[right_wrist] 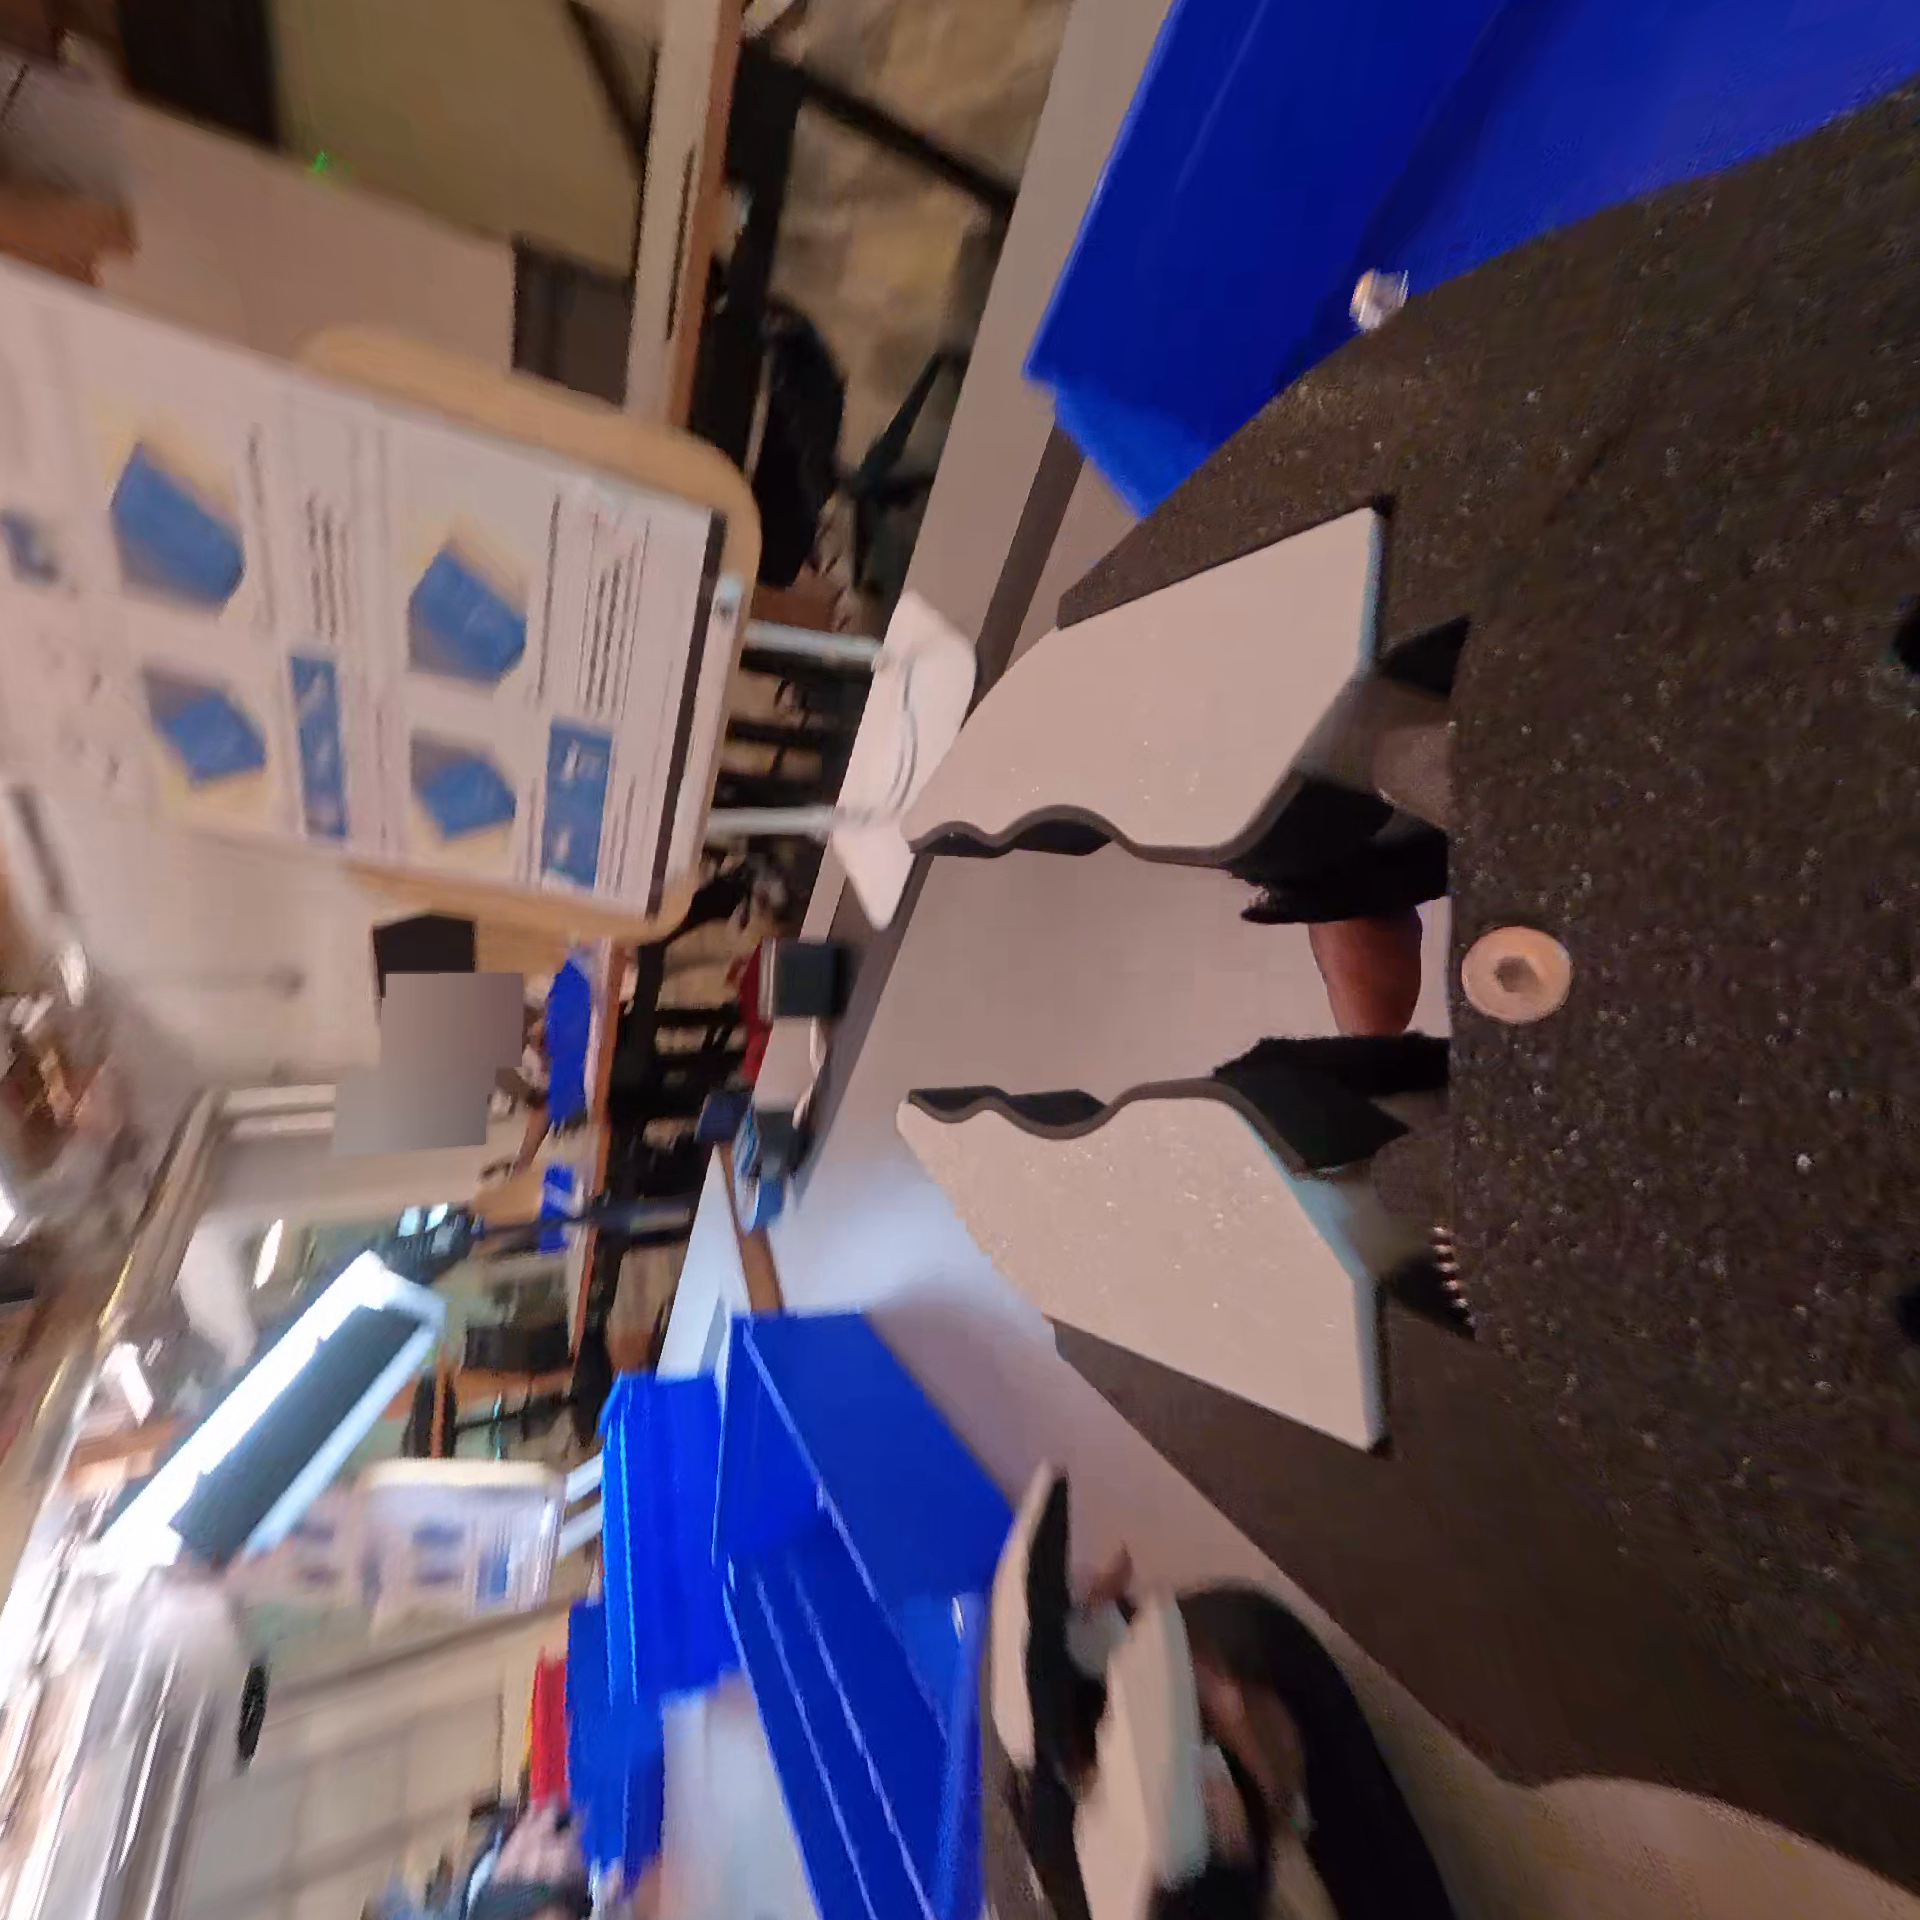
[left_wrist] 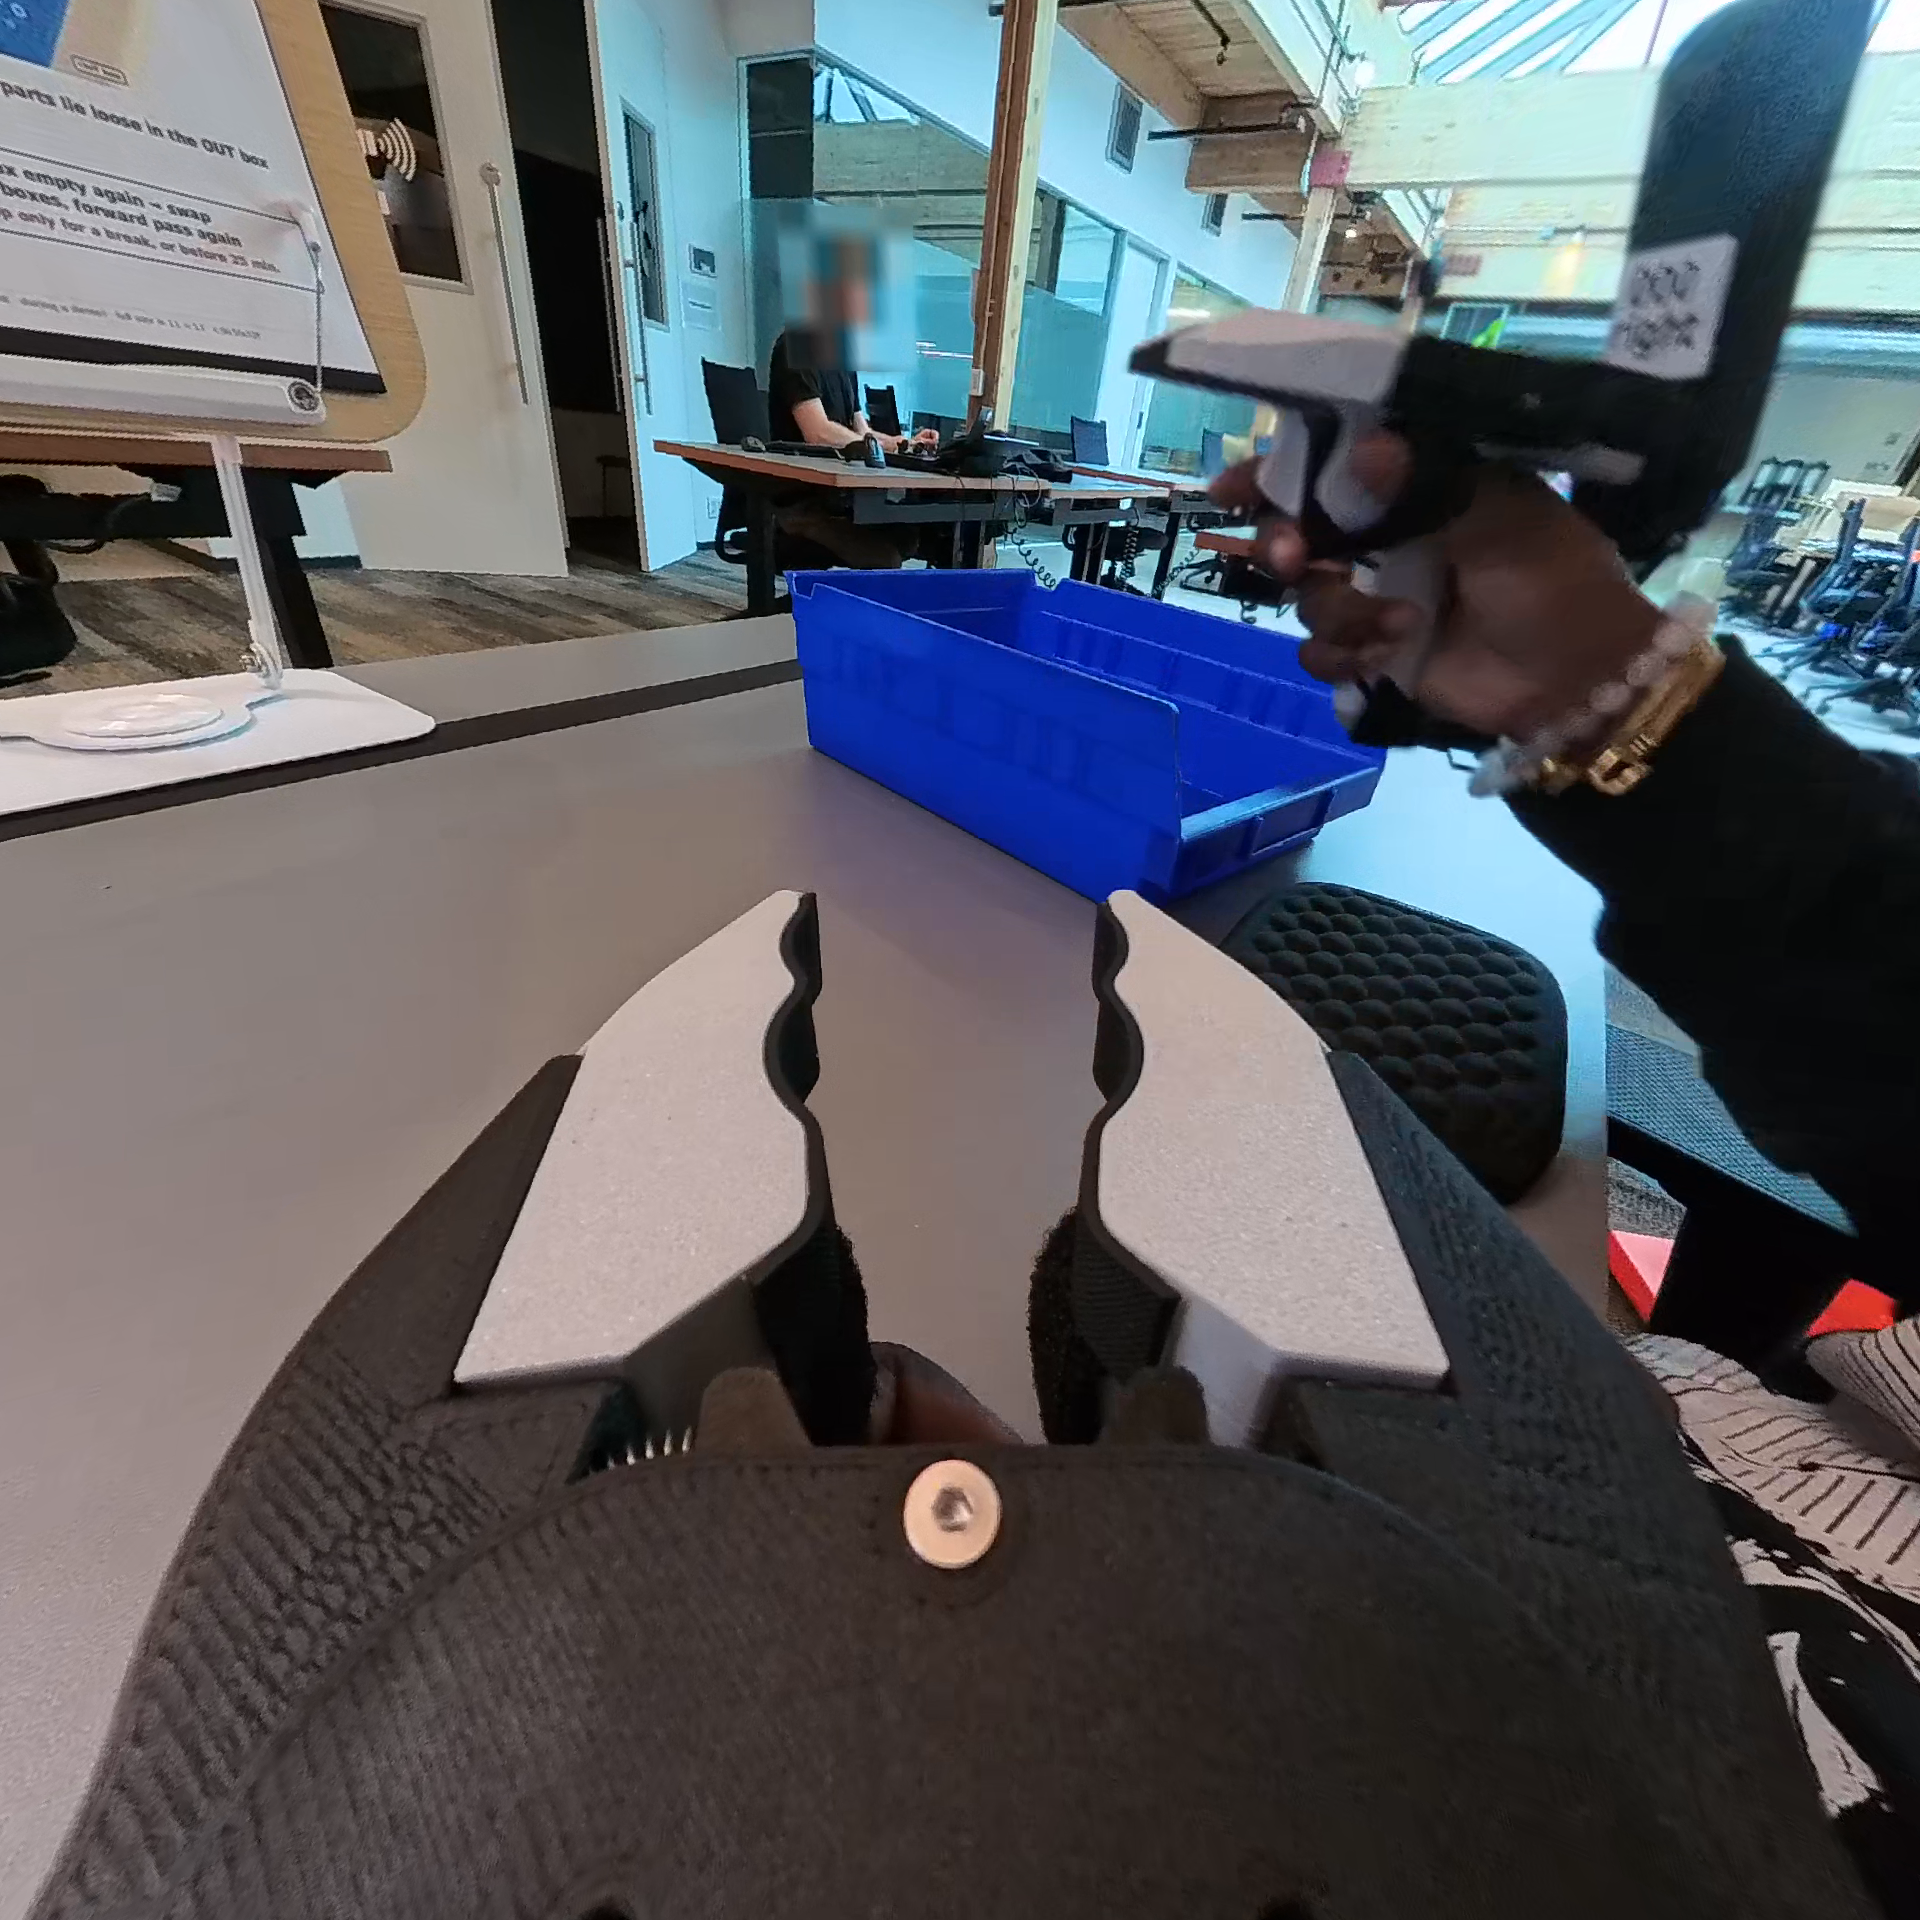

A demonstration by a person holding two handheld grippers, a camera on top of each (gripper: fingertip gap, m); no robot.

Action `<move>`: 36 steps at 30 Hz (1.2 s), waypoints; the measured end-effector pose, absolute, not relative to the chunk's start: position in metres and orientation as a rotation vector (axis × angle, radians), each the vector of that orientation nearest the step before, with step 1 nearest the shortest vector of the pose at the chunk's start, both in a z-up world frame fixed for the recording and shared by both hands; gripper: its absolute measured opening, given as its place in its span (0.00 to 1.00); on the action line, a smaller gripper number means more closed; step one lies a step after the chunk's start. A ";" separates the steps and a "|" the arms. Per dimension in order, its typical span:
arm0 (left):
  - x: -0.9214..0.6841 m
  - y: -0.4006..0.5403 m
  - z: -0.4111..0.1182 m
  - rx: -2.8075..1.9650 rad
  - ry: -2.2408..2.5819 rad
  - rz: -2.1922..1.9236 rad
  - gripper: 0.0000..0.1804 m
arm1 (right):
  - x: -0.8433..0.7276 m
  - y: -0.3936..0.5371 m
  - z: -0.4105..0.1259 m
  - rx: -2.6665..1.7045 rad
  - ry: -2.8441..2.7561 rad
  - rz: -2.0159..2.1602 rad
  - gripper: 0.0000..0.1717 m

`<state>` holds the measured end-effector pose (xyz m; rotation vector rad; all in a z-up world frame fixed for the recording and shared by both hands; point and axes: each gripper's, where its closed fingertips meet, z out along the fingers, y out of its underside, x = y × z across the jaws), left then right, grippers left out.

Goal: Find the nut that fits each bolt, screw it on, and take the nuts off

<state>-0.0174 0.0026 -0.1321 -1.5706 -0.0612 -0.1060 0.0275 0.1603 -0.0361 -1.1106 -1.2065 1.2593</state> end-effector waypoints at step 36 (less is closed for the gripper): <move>-0.388 -0.258 -0.169 -2.729 -1.053 0.276 0.20 | 0.053 0.083 -0.109 -0.890 -1.278 1.447 0.22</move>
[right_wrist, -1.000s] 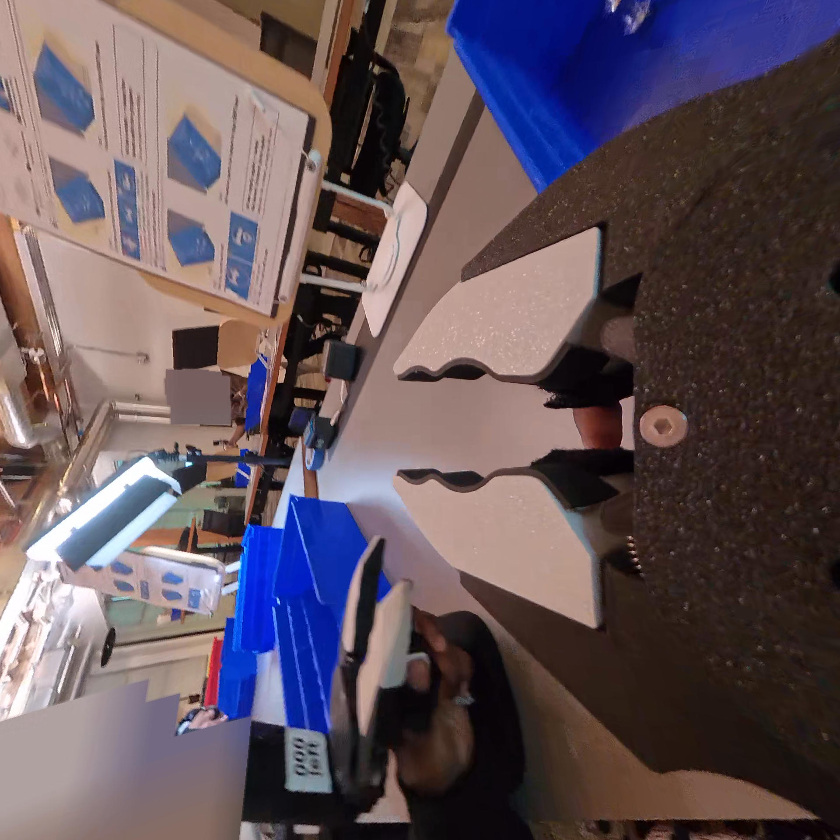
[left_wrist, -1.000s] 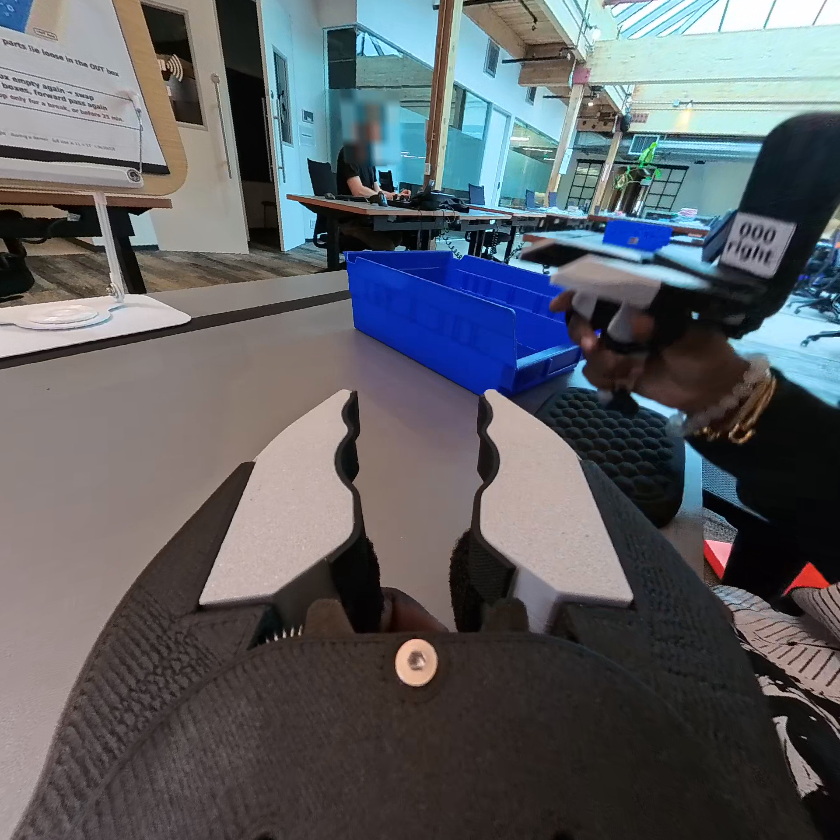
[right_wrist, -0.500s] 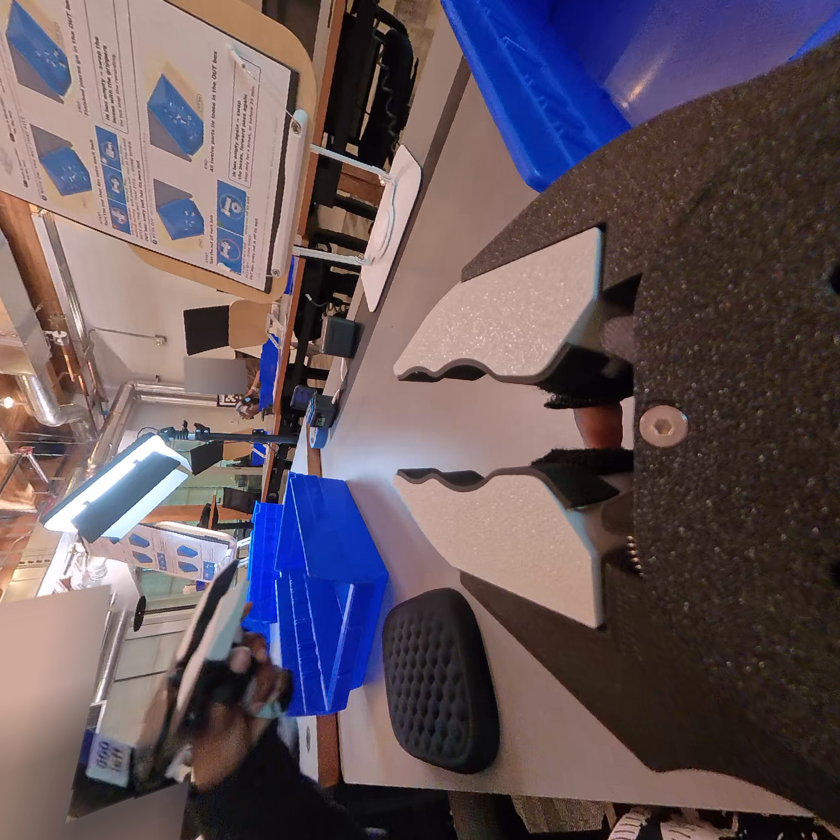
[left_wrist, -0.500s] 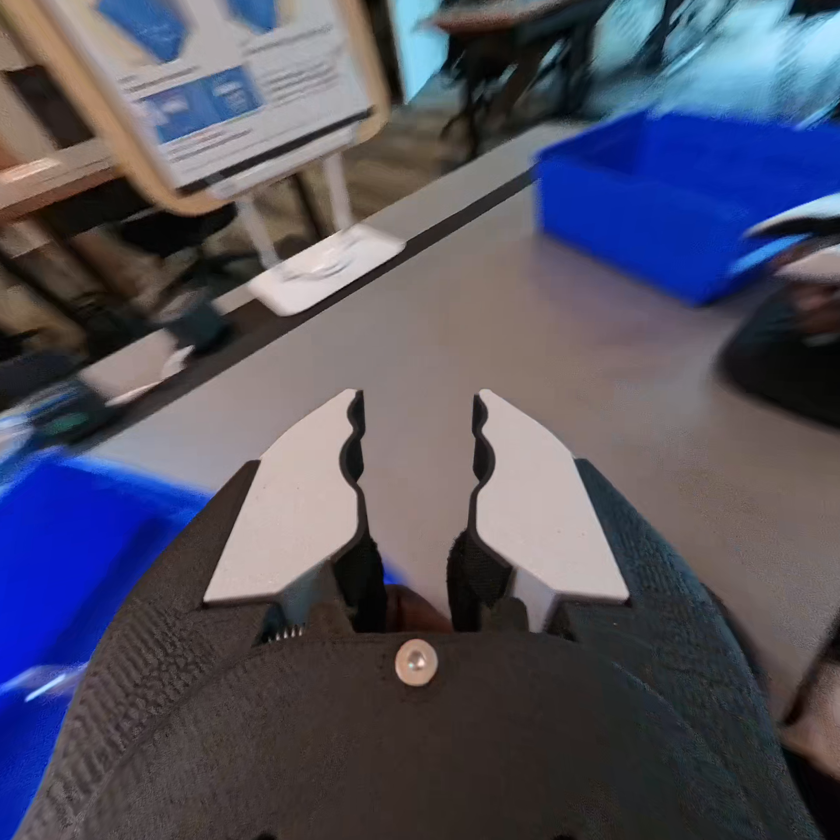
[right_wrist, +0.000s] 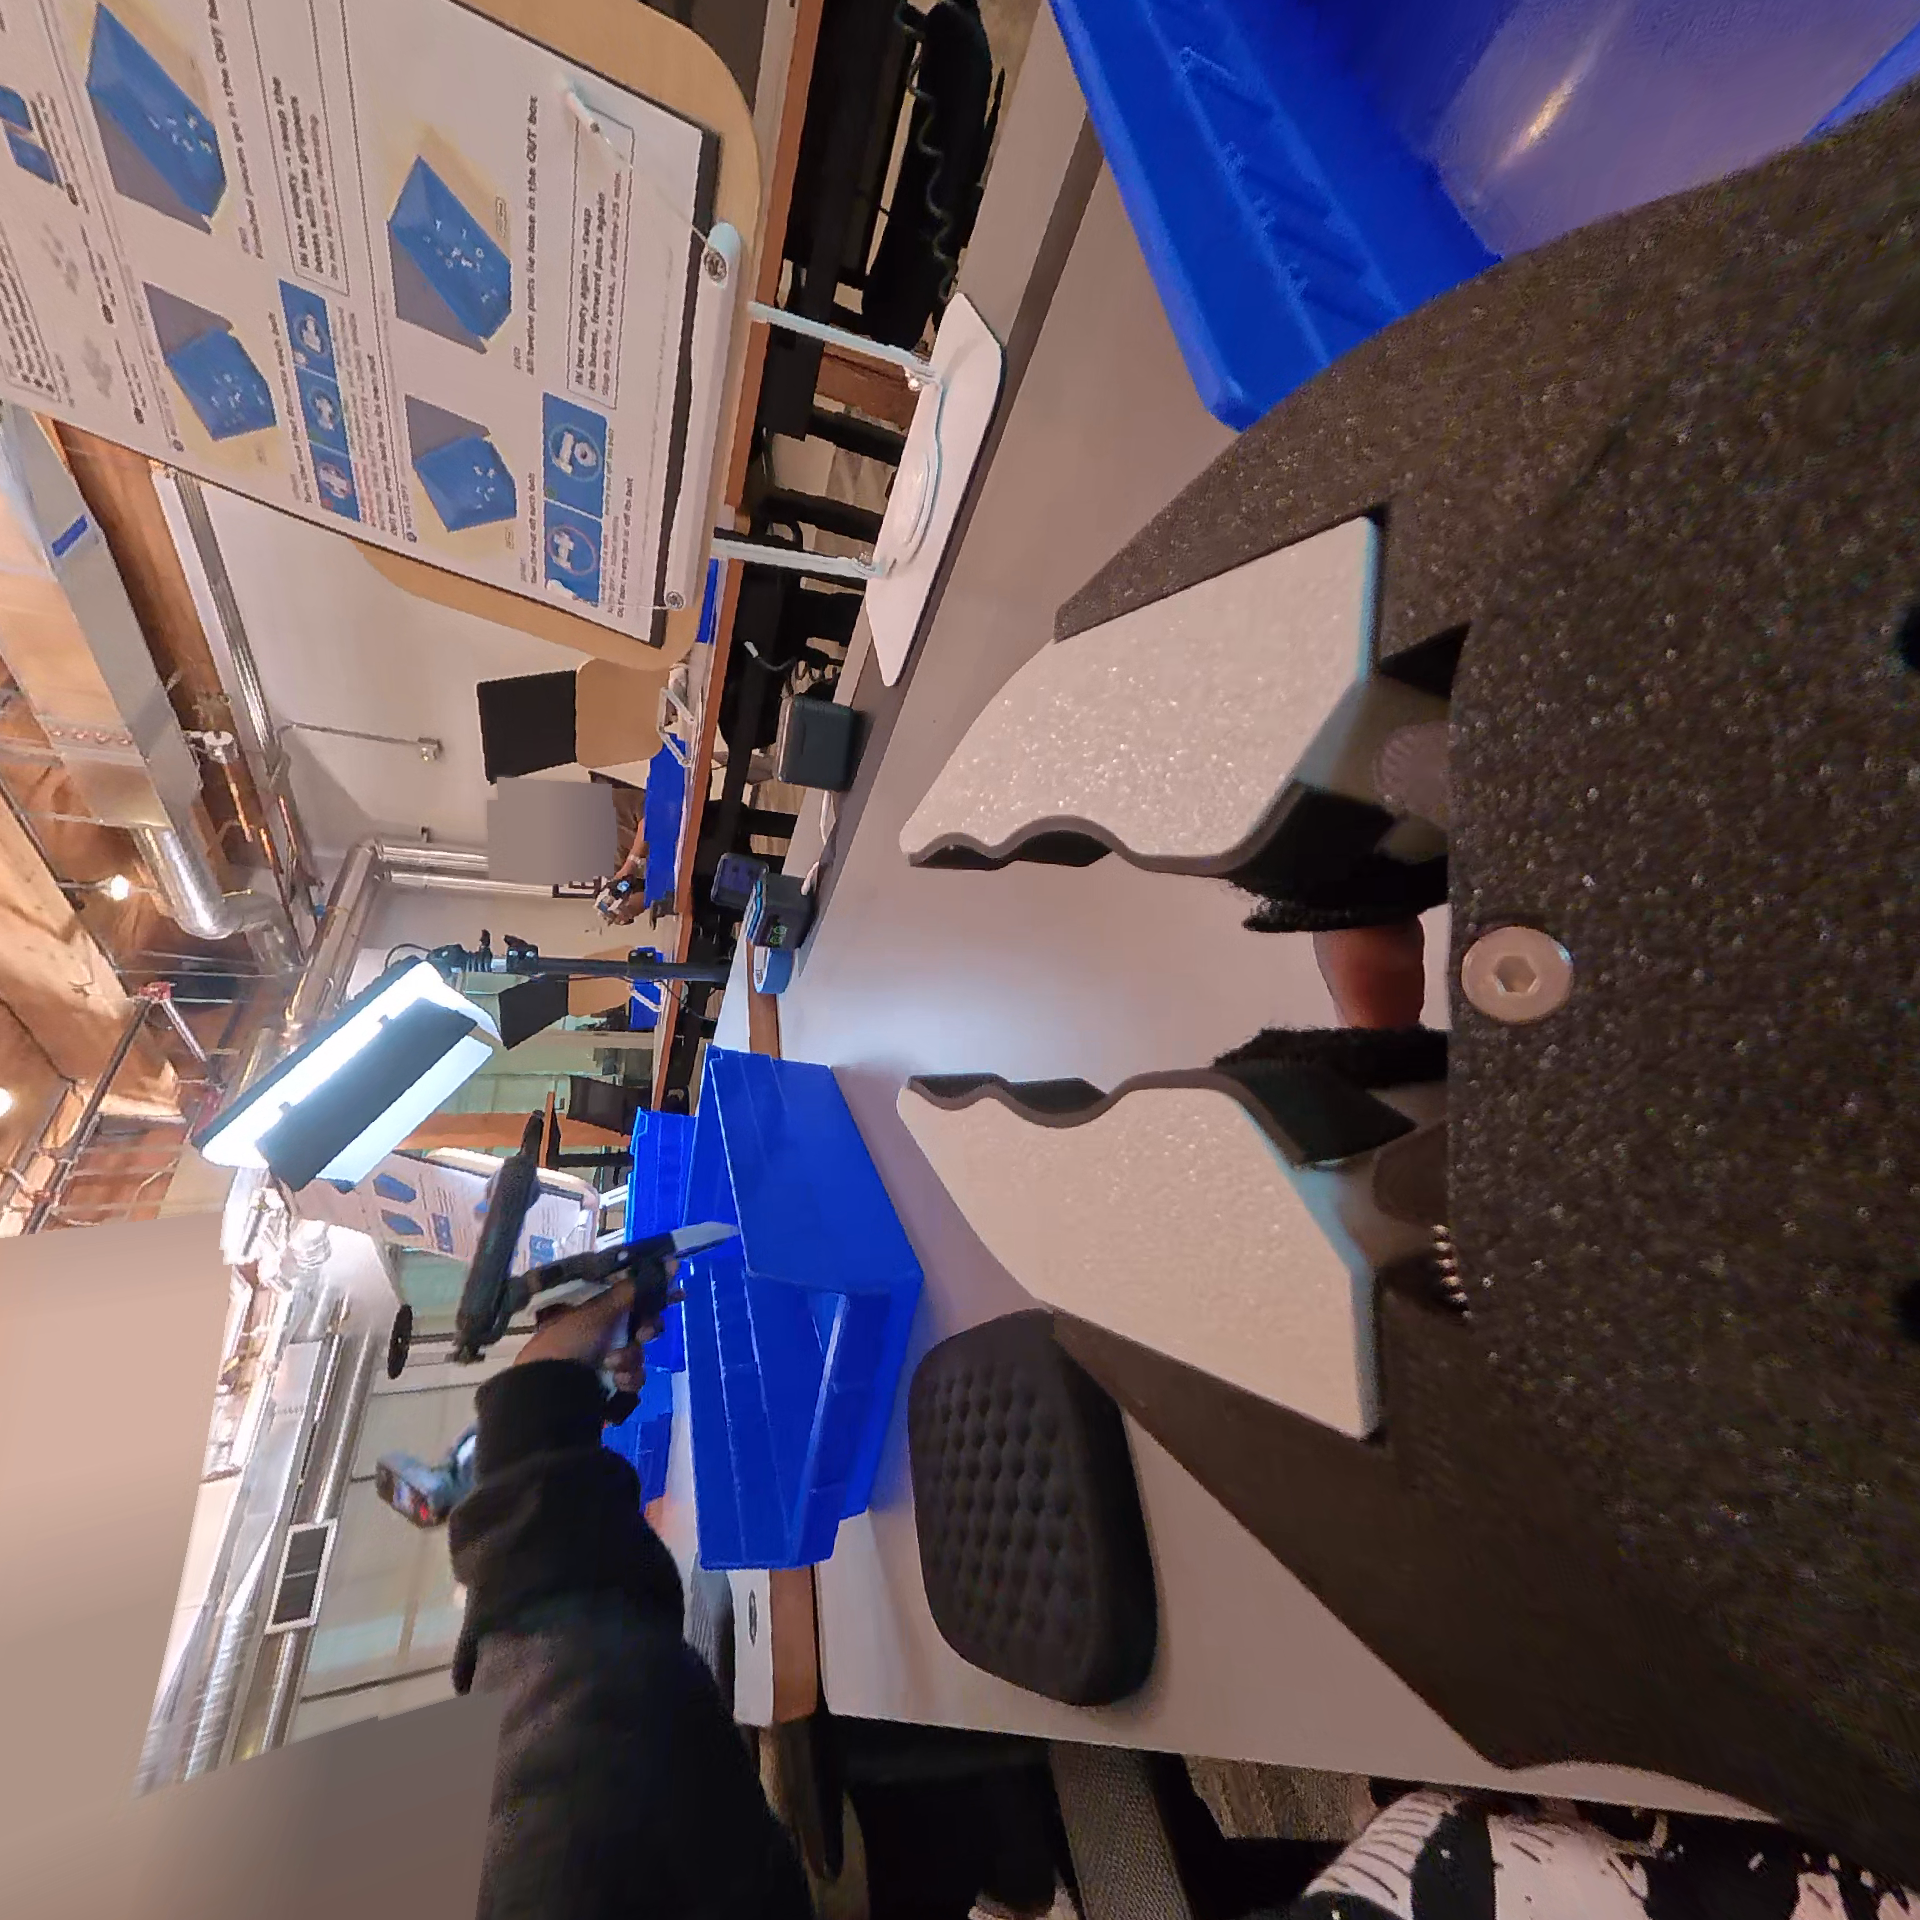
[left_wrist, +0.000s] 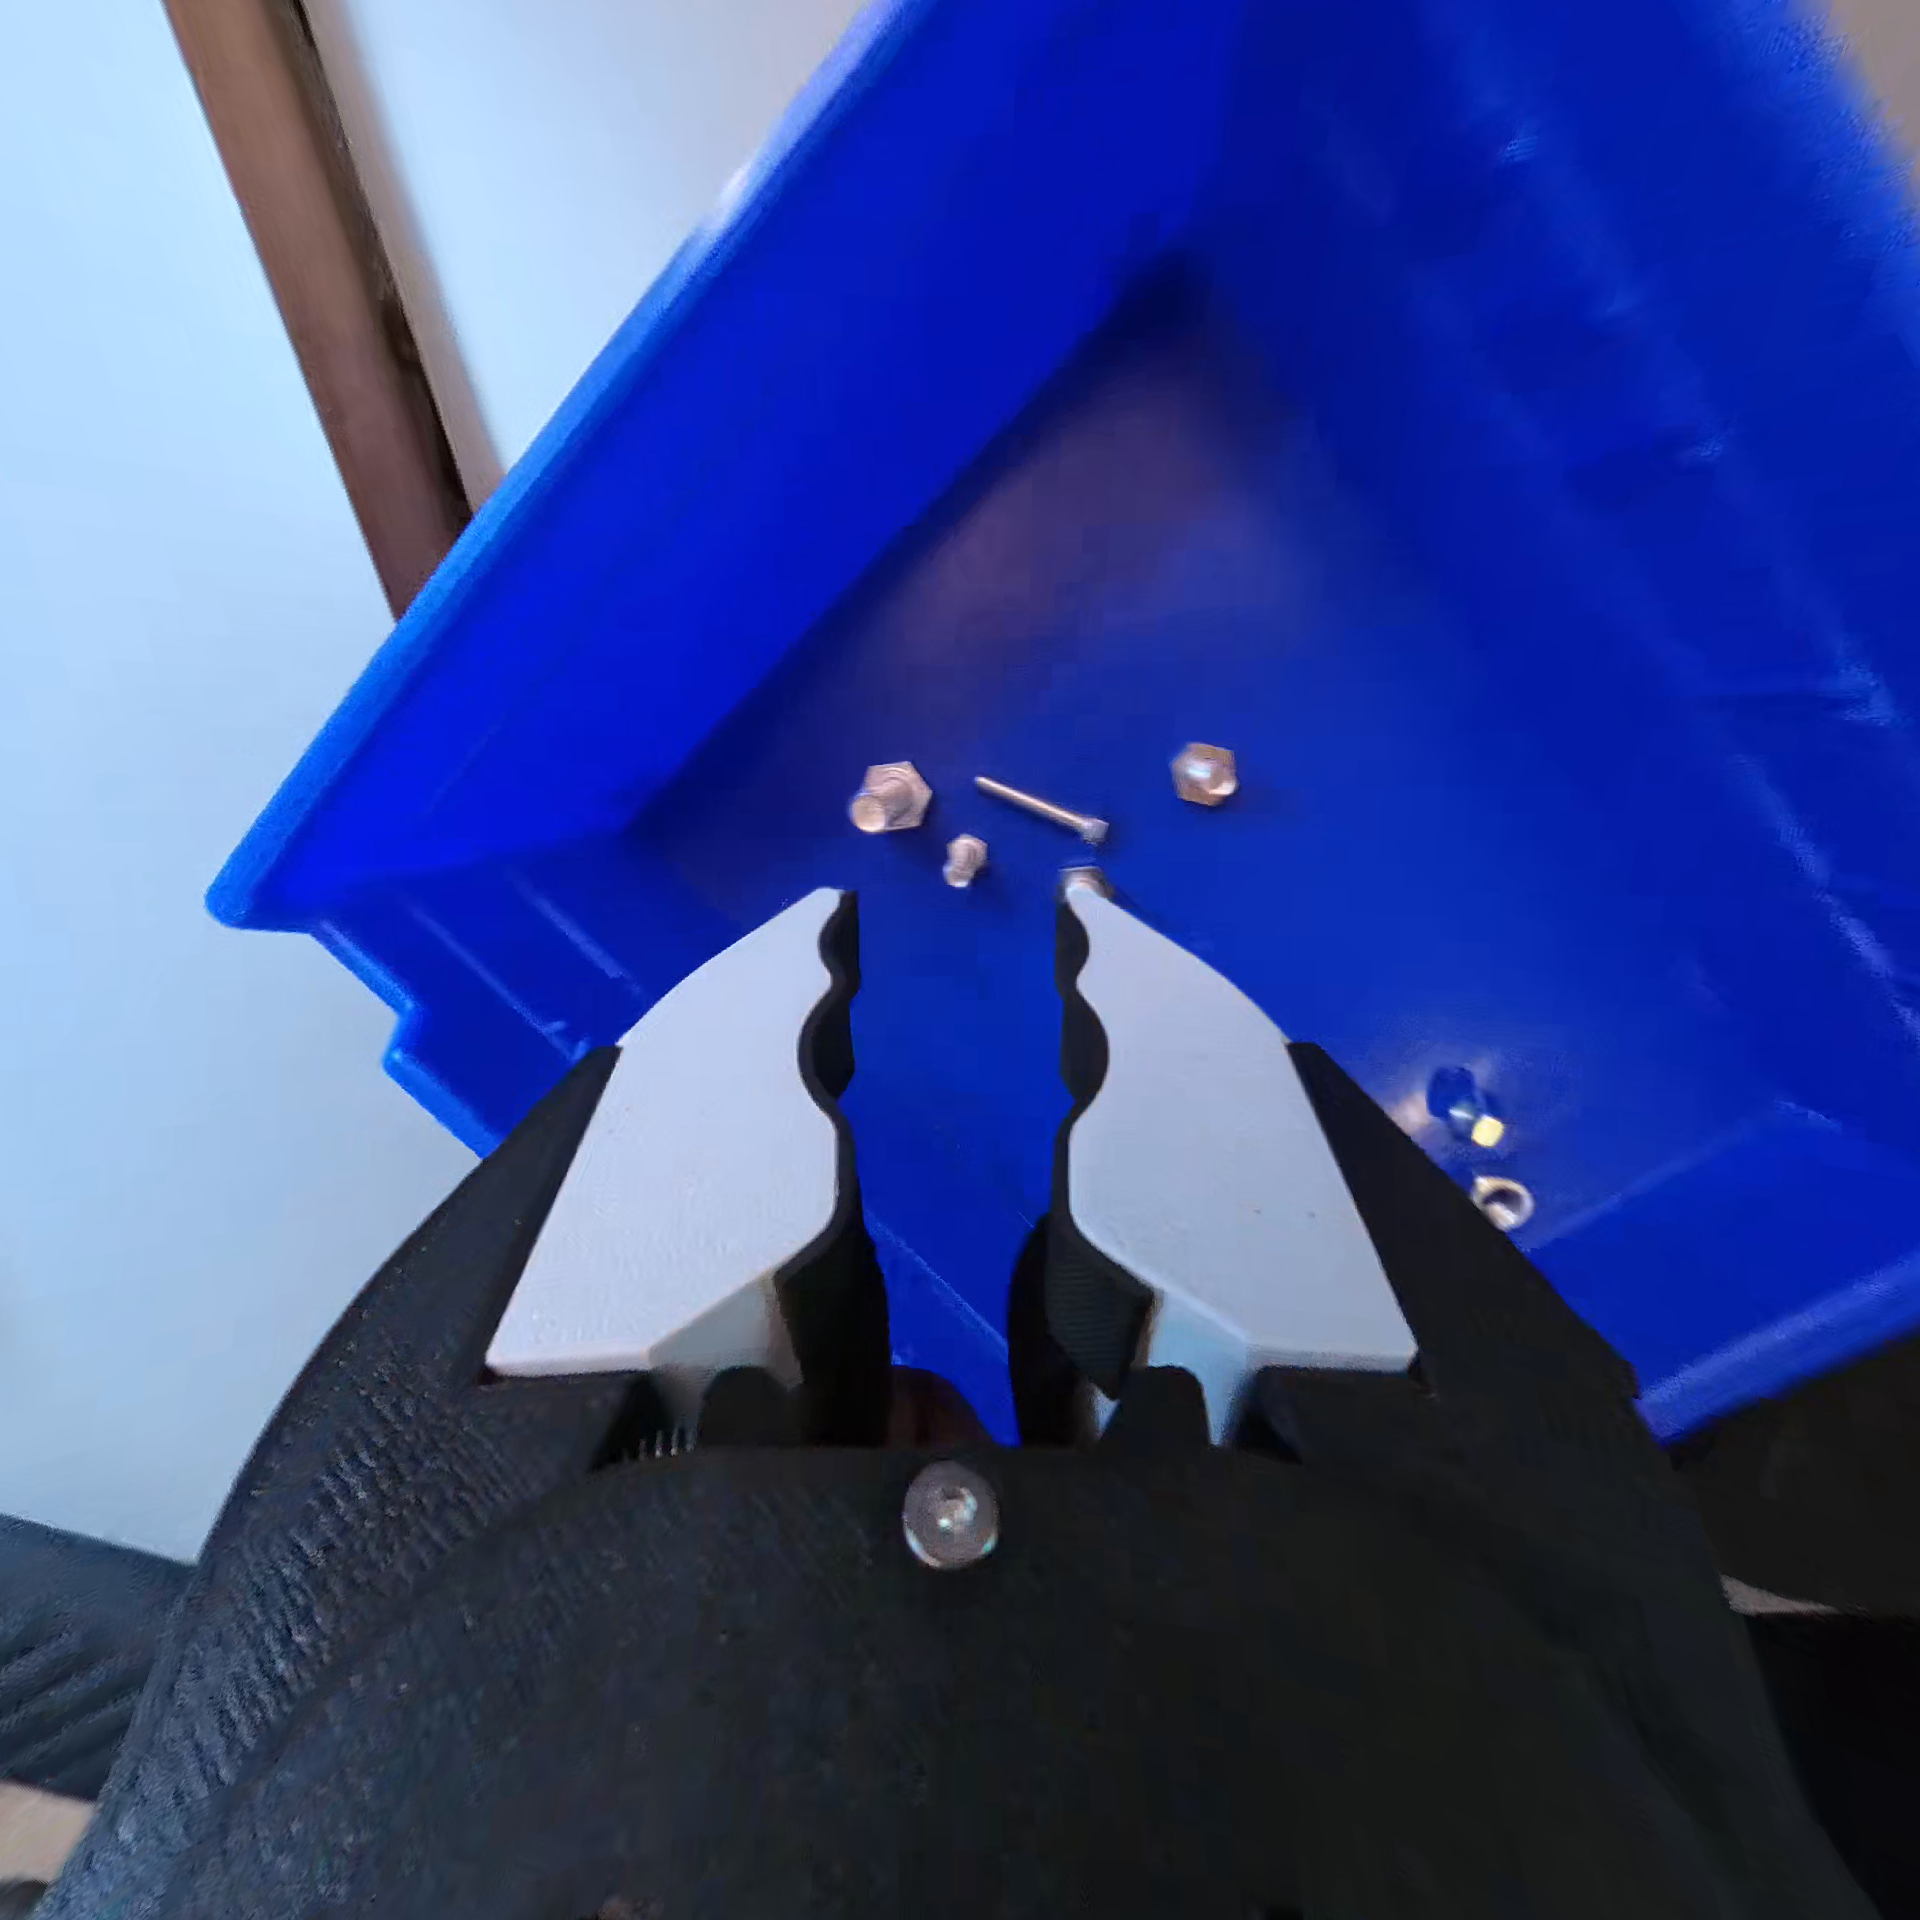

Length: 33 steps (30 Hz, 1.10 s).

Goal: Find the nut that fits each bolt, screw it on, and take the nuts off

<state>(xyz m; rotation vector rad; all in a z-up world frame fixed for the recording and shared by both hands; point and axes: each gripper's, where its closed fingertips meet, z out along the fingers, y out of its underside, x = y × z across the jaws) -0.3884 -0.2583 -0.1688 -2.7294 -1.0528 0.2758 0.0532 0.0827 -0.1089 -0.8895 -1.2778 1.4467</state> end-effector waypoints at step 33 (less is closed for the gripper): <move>-0.314 -0.178 -0.102 -2.730 -0.463 0.297 0.05 | 0.054 0.084 -0.108 -0.891 -1.267 1.471 0.22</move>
